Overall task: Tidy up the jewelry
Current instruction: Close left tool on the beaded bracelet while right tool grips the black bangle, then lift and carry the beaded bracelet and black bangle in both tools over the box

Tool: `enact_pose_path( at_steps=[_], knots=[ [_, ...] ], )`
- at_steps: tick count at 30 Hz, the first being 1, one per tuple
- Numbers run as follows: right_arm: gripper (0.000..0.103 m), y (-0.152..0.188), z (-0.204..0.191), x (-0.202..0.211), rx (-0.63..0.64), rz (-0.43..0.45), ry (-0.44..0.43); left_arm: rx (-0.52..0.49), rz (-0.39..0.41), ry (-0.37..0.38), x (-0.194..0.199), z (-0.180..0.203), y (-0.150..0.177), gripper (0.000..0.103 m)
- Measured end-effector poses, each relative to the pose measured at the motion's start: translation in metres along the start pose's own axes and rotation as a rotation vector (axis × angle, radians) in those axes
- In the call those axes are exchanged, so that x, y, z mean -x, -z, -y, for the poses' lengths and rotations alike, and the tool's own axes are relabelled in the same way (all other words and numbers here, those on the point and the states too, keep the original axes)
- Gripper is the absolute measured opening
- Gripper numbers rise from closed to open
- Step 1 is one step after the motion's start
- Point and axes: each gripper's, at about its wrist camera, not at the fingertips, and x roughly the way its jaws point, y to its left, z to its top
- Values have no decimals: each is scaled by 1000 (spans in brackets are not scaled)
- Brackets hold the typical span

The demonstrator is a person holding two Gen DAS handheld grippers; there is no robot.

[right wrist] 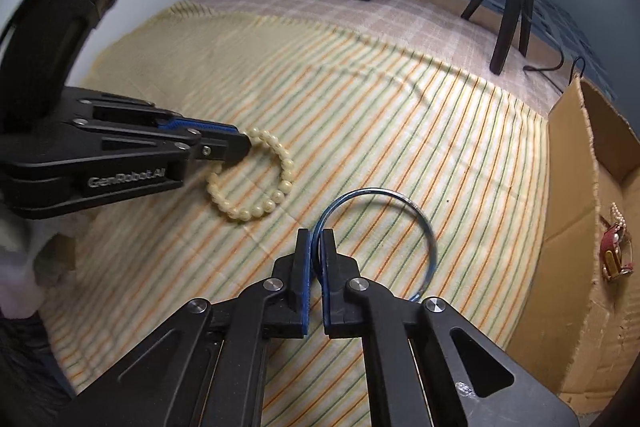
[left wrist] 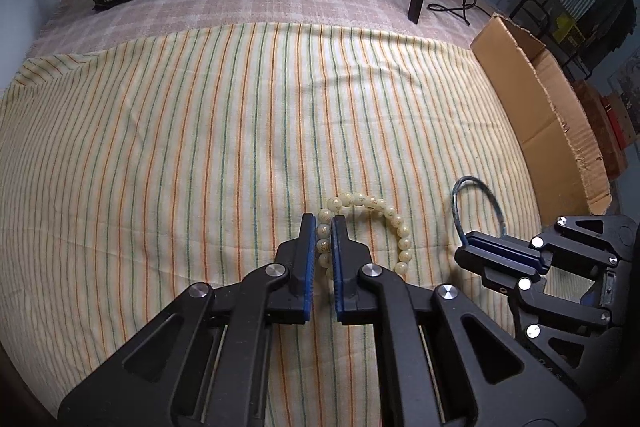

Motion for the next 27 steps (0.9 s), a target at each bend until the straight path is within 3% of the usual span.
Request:
enact_pose_path(
  at_steps=[27],
  knots=[
    [2, 9, 20, 76, -45, 147, 54, -14, 124, 115, 64, 25, -8, 5]
  ],
)
